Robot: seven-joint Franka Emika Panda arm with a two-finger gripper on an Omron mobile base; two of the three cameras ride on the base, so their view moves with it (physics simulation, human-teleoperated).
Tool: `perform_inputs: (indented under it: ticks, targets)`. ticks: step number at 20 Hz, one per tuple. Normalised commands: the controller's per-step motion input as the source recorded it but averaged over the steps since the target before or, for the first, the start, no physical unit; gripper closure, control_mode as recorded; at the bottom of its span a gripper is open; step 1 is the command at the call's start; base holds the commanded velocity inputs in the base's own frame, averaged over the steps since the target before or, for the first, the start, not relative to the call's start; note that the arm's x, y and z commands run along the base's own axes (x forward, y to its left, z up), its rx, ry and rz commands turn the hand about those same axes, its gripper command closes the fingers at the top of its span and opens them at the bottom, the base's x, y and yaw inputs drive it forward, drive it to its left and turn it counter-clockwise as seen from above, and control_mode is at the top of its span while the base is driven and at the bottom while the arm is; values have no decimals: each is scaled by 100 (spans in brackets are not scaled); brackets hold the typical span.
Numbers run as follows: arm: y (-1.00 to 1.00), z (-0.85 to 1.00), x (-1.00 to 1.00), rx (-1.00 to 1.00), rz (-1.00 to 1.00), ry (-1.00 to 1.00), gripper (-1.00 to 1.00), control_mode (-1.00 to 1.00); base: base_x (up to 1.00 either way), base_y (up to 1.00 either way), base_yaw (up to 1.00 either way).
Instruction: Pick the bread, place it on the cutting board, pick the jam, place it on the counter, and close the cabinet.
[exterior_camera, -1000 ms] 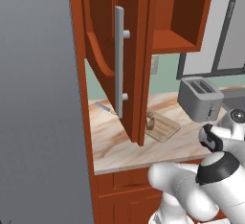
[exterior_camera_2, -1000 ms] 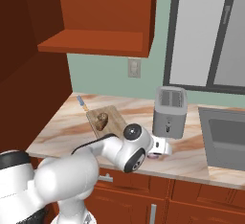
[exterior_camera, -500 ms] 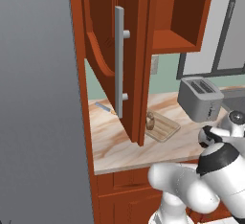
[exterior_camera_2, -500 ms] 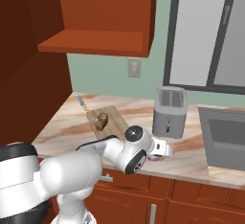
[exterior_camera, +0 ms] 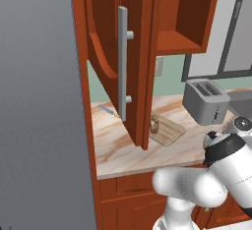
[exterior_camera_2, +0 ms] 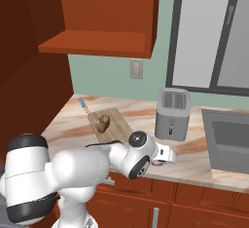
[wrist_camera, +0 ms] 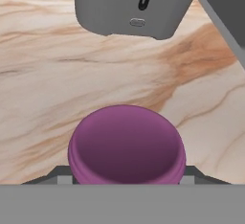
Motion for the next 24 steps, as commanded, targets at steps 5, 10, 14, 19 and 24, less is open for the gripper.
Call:
perform_inputs:
  ticks: [5, 10, 14, 19, 24]
  targets:
    - [-4, -16, 6, 0, 0, 0, 100, -100, 0, 0, 0]
    - [-2, -12, 8, 0, 0, 0, 100, -100, 0, 0, 0]
    - [-1, -8, 0, 0, 0, 2, 100, -100, 0, 0, 0]
    - [-1, -6, 0, 0, 0, 2, 100, -100, 0, 0, 0]
    - [0, 0, 0, 0, 0, 2, 100, -100, 0, 0, 0]
